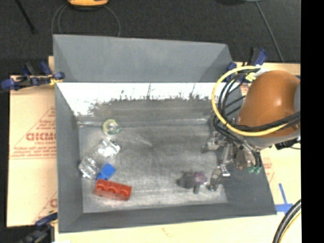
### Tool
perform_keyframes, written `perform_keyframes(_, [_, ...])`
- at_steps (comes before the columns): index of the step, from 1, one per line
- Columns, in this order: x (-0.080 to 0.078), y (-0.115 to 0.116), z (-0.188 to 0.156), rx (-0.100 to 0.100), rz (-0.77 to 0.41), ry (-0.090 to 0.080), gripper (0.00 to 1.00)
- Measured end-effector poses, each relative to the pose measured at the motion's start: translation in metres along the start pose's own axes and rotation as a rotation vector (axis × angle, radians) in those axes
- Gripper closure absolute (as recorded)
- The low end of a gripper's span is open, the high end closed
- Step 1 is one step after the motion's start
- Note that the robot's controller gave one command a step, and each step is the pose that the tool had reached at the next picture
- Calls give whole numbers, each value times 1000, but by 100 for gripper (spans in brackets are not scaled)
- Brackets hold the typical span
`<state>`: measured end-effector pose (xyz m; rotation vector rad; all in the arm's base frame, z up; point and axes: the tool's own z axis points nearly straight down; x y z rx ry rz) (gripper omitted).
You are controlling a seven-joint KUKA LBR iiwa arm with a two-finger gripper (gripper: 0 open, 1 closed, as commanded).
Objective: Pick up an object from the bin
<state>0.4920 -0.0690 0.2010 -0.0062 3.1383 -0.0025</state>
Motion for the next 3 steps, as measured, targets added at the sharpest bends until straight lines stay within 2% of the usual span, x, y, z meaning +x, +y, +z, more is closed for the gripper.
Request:
perform_keyframes(1, [-8, 0, 130, -1, 51, -9, 0])
perform_keyframes(2, [-9, 0, 127, 0, 46, -9, 100])
perform_keyframes(3, [-2, 11, -12, 1, -42, -8, 100])
